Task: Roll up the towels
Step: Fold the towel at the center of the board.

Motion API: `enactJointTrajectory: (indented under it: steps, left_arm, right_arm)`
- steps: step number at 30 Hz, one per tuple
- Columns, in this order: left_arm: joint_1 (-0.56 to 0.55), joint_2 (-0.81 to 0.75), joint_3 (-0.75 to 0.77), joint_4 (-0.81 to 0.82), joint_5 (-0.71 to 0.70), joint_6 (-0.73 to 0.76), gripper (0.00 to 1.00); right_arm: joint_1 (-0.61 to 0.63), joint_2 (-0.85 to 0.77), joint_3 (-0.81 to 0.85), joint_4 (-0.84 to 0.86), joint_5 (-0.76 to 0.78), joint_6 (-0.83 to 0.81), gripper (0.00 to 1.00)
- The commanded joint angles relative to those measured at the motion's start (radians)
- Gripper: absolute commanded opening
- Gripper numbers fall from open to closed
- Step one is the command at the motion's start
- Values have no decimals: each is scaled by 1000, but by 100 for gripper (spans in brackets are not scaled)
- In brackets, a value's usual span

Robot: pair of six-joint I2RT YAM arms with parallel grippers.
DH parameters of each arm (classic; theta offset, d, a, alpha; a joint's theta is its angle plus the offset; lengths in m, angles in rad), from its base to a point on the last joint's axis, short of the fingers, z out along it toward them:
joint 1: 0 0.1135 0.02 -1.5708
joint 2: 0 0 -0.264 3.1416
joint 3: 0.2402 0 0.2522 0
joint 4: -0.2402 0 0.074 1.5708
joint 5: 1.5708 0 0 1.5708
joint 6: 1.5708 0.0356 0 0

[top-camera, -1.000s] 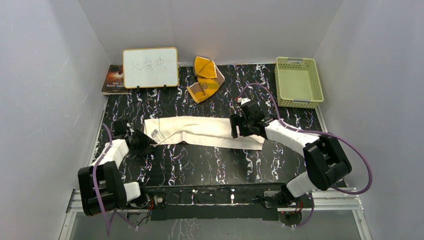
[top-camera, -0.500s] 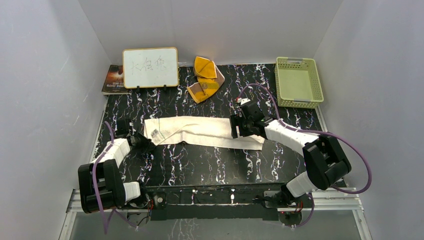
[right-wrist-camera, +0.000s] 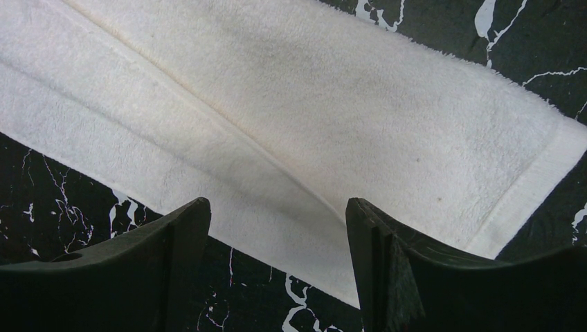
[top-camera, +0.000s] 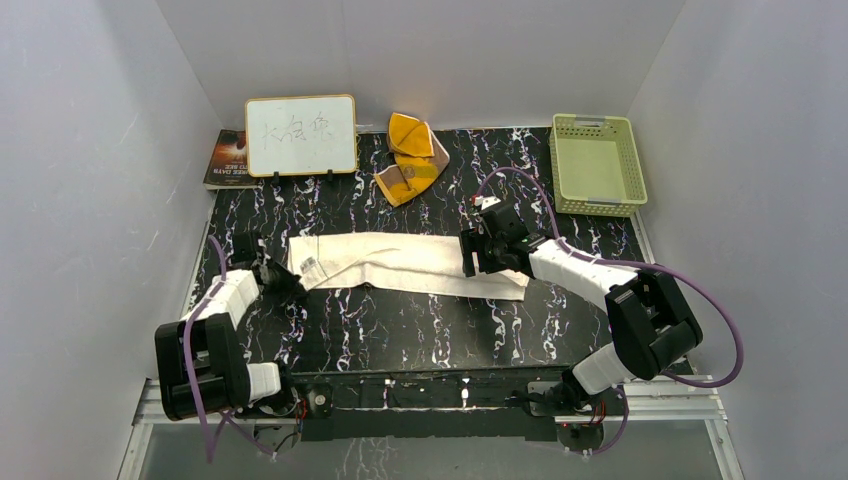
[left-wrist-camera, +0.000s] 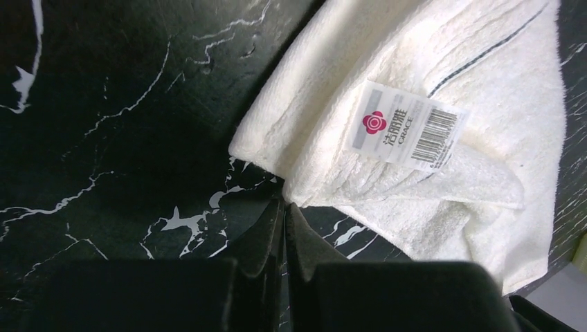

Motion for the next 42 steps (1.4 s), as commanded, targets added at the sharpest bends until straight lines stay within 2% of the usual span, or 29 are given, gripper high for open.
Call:
enactJointTrajectory:
  steps: [1,10,17,24,32,33,35,37,42]
  left_arm:
    - [-1,-53,104,-98,-55,36,0]
    - [44,-69,248,-181,-69,89,0]
    - [131,-44,236,-167,-74,154,0]
    - [179,29,229,-138,-40,197,0]
    - [181,91,214,-82,8,198,0]
    - [181,108,218,-84,17,205,6]
    - [181,109,226,-90,35,218,26]
    - [182,100,240,-105,39,233,41]
    - [181,-18,309,-141,66,306,58]
  right_arm:
    - [4,-5,9,23,10,-18,70]
    - [4,-6,6,26,8,-20,70]
    - [3,-45,-13,23,32,-19,71]
    - [-2,-195,-51,42,68,13,75]
    - [-5,-164,-37,16,47,14,76]
    - [-5,-163,-38,16,43,15,75]
    - [-5,-159,-35,14,41,15,75]
    - [-5,-156,-30,9,43,14,75]
    - [-3,-138,3,4,22,14,75]
